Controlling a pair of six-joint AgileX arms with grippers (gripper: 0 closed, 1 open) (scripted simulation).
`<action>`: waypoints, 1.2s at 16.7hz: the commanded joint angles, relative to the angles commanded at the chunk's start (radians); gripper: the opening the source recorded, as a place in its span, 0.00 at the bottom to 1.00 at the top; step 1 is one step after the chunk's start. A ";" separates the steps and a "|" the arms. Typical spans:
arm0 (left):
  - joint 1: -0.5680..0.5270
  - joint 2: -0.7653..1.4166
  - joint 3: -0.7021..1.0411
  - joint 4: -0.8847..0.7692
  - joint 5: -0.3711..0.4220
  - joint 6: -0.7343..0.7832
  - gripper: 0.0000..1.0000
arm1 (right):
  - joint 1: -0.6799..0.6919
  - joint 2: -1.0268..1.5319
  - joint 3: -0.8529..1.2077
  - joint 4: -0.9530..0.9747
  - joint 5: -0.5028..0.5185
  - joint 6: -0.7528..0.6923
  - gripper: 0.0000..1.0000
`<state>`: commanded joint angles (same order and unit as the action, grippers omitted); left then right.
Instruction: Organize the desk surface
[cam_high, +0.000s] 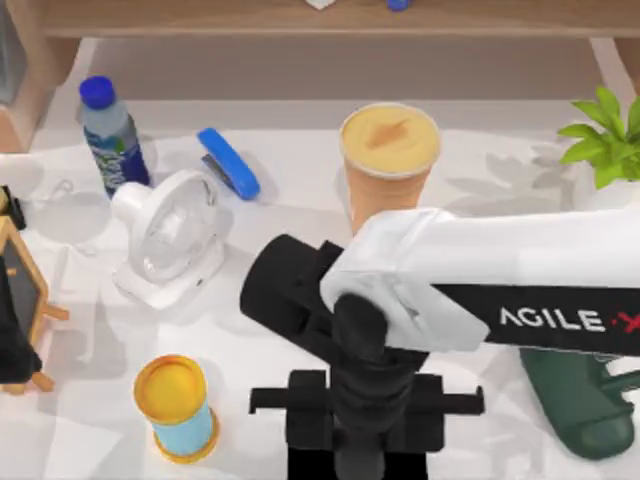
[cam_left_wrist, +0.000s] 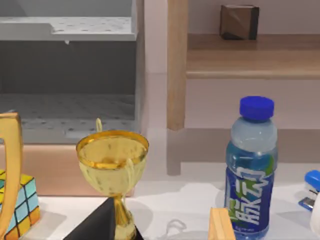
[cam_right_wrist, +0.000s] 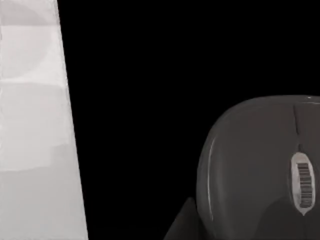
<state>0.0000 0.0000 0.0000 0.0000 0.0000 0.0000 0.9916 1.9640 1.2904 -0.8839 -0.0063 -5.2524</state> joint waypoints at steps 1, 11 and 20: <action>0.000 0.000 0.000 0.000 0.000 0.000 1.00 | 0.001 0.004 -0.004 0.009 0.000 0.000 0.00; 0.000 0.000 0.000 0.000 0.000 0.000 1.00 | 0.001 0.006 -0.007 0.015 0.002 0.000 0.45; 0.000 0.000 0.000 0.000 0.000 0.000 1.00 | 0.001 0.006 -0.007 0.015 0.002 0.000 1.00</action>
<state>0.0000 0.0000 0.0000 0.0000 0.0000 0.0000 0.9926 1.9699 1.2830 -0.8692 -0.0045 -5.2523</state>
